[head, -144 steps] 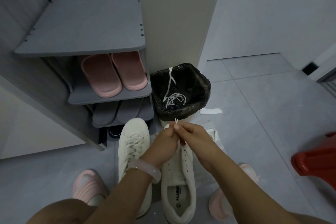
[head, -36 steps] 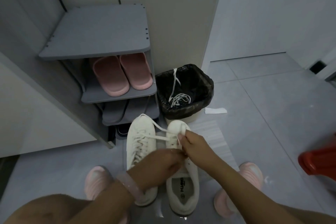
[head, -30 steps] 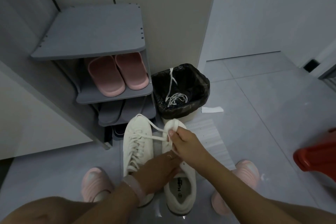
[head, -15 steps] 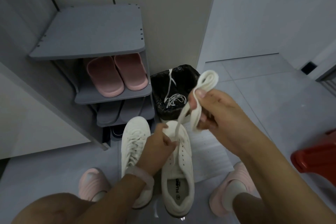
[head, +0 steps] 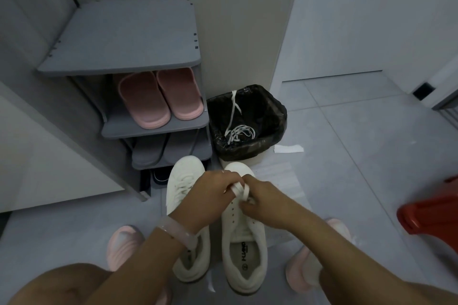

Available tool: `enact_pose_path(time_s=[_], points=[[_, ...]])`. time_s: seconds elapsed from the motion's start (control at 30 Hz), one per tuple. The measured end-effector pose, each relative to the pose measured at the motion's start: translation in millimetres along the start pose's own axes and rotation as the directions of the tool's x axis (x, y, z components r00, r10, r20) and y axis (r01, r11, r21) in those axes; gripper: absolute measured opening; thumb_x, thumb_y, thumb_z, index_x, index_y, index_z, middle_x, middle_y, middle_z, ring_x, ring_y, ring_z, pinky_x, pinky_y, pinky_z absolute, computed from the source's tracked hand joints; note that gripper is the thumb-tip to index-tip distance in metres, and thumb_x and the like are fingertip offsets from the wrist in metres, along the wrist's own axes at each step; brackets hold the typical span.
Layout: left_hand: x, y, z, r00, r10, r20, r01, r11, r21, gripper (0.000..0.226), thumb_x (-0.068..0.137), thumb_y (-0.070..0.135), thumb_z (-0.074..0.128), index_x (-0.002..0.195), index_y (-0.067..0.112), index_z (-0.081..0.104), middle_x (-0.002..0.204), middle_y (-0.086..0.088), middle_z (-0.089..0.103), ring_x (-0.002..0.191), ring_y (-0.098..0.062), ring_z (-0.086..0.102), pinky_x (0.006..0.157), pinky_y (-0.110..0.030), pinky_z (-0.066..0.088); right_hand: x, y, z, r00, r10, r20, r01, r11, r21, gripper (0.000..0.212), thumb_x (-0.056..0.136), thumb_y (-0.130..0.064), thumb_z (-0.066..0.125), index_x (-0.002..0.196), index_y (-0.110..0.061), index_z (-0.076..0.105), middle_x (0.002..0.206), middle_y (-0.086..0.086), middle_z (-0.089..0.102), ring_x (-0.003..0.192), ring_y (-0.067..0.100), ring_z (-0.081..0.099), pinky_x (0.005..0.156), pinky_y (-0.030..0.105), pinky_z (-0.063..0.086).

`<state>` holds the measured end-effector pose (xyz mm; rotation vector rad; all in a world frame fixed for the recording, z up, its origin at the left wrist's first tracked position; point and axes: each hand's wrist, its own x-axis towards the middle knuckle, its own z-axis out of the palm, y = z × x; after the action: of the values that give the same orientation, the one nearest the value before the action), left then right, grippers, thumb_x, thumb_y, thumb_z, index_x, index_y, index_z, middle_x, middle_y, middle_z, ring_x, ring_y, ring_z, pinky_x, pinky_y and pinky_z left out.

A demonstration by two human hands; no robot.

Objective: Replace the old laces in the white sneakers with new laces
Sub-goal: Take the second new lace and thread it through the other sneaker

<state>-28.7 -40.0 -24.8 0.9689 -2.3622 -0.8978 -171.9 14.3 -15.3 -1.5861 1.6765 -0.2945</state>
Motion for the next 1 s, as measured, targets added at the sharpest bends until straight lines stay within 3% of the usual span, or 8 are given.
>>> enact_pose_path(time_s=[0.13,0.23,0.3,0.47,0.57,0.73,0.87,1.0], points=[[-4,1,-3,0.997,0.071,0.029,-0.070,0.996,-0.062,0.020,0.080,0.027,0.058,0.086,0.015,0.072,0.080,0.002,0.072,0.084,-0.006,0.059,0.071,-0.003,0.039,6,9,10,0.988,-0.040,-0.151,0.041,0.999,0.002,0.029,0.089,-0.015,0.056,0.117,-0.010,0.051,0.098,0.012,0.065,0.087,0.024,0.060,0.060,0.023,0.036],[-6,3,-4,0.999,-0.039,0.008,0.039,0.995,-0.091,0.017,0.084,0.026,0.057,0.099,0.021,0.062,0.085,0.004,0.068,0.080,-0.008,0.061,0.072,-0.016,0.046,7,10,9,0.988,-0.081,-0.134,0.080,0.997,-0.008,0.009,0.092,-0.012,0.050,0.094,-0.015,0.058,0.087,0.013,0.062,0.081,0.026,0.058,0.062,0.028,0.039],[-7,0,-8,0.981,-0.195,0.015,0.195,0.981,-0.014,0.017,0.087,0.015,0.056,0.103,0.014,0.055,0.090,0.003,0.064,0.086,-0.014,0.061,0.079,-0.028,0.048,8,10,5,0.980,-0.037,-0.194,0.049,0.997,0.056,0.025,0.091,-0.011,0.050,0.072,-0.027,0.047,0.077,0.008,0.058,0.077,0.029,0.058,0.064,0.031,0.041],[-26,-6,21,0.864,-0.056,0.501,0.011,0.996,0.093,0.037,0.096,0.016,0.042,0.132,0.014,0.050,0.135,-0.002,0.051,0.123,-0.015,0.048,0.103,-0.025,0.037,9,13,4,0.975,0.008,-0.223,0.009,0.997,0.075,0.012,0.089,-0.008,0.048,0.087,-0.016,0.056,0.082,0.014,0.062,0.078,0.032,0.060,0.069,0.037,0.047],[-33,-10,38,0.837,-0.067,0.544,0.051,0.998,0.046,0.044,0.099,0.018,0.035,0.143,0.018,0.032,0.148,0.002,0.034,0.135,-0.012,0.034,0.111,-0.020,0.025,10,11,11,0.981,-0.019,-0.195,0.018,1.000,-0.007,0.019,0.088,-0.006,0.046,0.104,-0.006,0.056,0.089,0.018,0.062,0.081,0.032,0.059,0.068,0.036,0.046],[-35,-23,49,0.792,-0.151,0.592,0.097,0.988,0.122,0.045,0.101,0.021,0.031,0.146,0.020,0.026,0.155,0.004,0.022,0.142,-0.012,0.021,0.117,-0.028,0.017,3,-5,2,0.957,-0.083,-0.277,0.102,0.993,0.052,0.015,0.086,-0.005,0.045,0.084,-0.017,0.052,0.076,0.014,0.059,0.071,0.026,0.056,0.061,0.030,0.040],[-32,-12,46,0.832,-0.175,0.527,0.156,0.984,0.080,0.036,0.100,0.018,0.035,0.133,0.008,0.045,0.139,-0.008,0.046,0.126,-0.018,0.044,0.096,-0.013,0.029,-8,-7,-10,0.992,-0.110,0.055,0.112,0.992,-0.054,0.022,0.081,-0.011,0.045,0.071,-0.031,0.048,0.084,0.008,0.057,0.077,0.020,0.054,0.066,0.029,0.040],[-21,-11,27,0.905,-0.195,0.377,0.264,0.955,-0.139,0.027,0.092,0.008,0.049,0.114,0.011,0.065,0.119,-0.003,0.065,0.108,-0.008,0.057,0.094,-0.010,0.041,-22,-2,-13,0.915,0.036,0.402,0.112,0.935,-0.337,0.024,0.094,-0.018,0.047,0.112,-0.009,0.060,0.112,0.012,0.061,0.092,0.021,0.054,0.068,0.022,0.036]])
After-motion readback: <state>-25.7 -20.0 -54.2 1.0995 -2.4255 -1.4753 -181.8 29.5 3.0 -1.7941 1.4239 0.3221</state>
